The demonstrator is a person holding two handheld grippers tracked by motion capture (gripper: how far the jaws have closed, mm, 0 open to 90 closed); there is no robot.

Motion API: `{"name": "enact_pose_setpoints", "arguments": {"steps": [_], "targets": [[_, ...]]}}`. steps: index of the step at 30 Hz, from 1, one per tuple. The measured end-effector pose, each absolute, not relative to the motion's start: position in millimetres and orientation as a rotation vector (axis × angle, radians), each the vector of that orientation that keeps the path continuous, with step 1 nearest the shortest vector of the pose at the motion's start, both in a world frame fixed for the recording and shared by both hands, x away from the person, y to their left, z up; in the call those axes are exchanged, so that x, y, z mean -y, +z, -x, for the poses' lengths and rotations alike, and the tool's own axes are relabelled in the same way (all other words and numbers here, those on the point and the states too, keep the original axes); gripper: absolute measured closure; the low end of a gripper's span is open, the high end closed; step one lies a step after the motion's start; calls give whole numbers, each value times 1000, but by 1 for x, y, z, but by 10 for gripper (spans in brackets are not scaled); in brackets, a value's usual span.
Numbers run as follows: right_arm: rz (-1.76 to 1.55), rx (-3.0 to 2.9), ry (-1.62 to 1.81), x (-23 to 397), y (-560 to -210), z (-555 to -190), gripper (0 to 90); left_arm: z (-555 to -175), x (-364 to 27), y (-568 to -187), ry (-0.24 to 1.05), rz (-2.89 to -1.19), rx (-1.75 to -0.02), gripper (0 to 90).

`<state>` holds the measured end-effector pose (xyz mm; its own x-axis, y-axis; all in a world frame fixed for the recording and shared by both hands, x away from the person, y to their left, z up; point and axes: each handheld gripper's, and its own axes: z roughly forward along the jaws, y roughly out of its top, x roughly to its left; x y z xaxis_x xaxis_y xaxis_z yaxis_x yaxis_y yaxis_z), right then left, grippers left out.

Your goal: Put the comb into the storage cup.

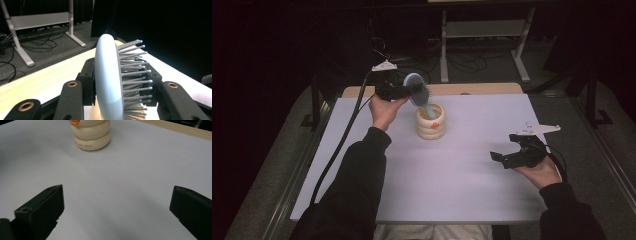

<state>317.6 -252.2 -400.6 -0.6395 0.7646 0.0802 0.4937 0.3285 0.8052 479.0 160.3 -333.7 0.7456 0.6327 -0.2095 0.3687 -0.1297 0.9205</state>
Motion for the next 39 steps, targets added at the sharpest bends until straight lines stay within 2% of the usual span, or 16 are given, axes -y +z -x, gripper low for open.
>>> {"name": "enact_pose_setpoints", "arguments": {"steps": [9,21,28,32,37,39], "targets": [[-1124,-2283,1217,252,-401,-317,0,-485,-161,-352,213,-1713,-835,546],[-1130,-2276,1216,253,-402,-317,0,-490,-164,-356,176,-1687,-874,537],[-1126,-2275,1218,253,-401,-316,0,-490,-165,-356,177,-1698,-864,482],[-1123,-2277,1216,253,-401,-316,0,-489,-170,-354,152,-1656,-862,413],[-1120,-2280,1190,252,-402,-317,0,-490,-179,-349,195,-1687,-886,212],[-1120,-2285,1182,251,-403,-317,0,-490,-184,-345,207,-1695,-882,158]]}}
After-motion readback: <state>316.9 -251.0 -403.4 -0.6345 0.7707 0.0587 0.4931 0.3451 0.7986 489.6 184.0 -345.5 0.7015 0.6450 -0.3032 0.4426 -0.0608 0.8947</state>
